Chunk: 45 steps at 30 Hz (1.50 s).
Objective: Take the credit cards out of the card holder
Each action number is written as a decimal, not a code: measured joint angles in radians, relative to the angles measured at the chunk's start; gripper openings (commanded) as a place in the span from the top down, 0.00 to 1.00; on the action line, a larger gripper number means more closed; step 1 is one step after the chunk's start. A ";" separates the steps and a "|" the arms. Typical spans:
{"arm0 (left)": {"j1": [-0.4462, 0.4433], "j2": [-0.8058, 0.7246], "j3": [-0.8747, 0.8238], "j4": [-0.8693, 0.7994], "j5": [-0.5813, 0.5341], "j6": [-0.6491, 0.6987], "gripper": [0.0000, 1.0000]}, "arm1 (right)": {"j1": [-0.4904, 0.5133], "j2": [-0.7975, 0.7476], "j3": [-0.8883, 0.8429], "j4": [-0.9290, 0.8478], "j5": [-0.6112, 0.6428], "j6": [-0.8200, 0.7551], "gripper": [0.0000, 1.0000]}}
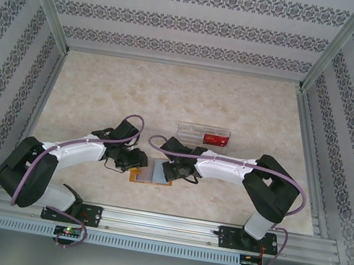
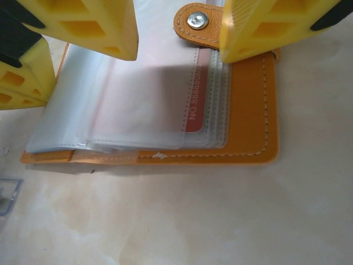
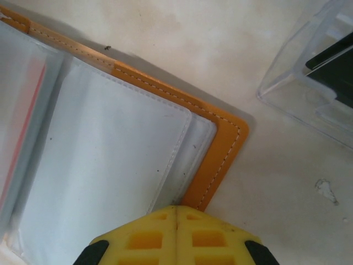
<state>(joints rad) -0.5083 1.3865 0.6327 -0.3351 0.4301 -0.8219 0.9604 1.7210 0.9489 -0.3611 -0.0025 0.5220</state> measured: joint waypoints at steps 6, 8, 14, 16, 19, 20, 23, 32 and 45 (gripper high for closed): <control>0.000 0.000 -0.002 0.052 0.045 -0.001 0.51 | 0.000 0.001 0.000 0.000 0.000 0.000 0.99; 0.000 0.000 -0.004 0.065 0.059 -0.001 0.50 | 0.000 0.001 0.001 0.000 0.000 0.001 0.99; 0.000 0.000 -0.012 0.087 0.082 -0.001 0.49 | 0.000 0.002 0.002 -0.001 0.000 0.003 0.99; 0.000 -0.002 -0.012 0.084 0.073 -0.001 0.49 | 0.000 0.002 0.002 -0.002 0.000 0.003 0.99; 0.000 -0.027 -0.012 0.064 0.032 -0.001 0.49 | 0.000 0.000 0.002 -0.003 0.001 0.003 0.99; 0.000 -0.045 -0.012 0.051 0.013 -0.001 0.49 | 0.000 -0.002 0.002 -0.004 0.001 0.003 0.98; 0.000 -0.090 -0.011 0.023 -0.035 -0.001 0.49 | 0.000 -0.010 0.002 -0.010 0.003 0.003 0.98; 0.002 -0.073 -0.008 -0.025 -0.114 -0.005 0.50 | 0.000 -0.034 0.002 -0.031 0.013 0.003 0.97; 0.006 -0.027 -0.002 -0.024 -0.091 -0.005 0.50 | 0.000 -0.020 -0.018 -0.016 0.012 0.007 0.97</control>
<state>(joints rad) -0.5026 1.3590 0.6308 -0.3592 0.3393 -0.8272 0.9604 1.7012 0.9310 -0.3767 0.0093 0.5289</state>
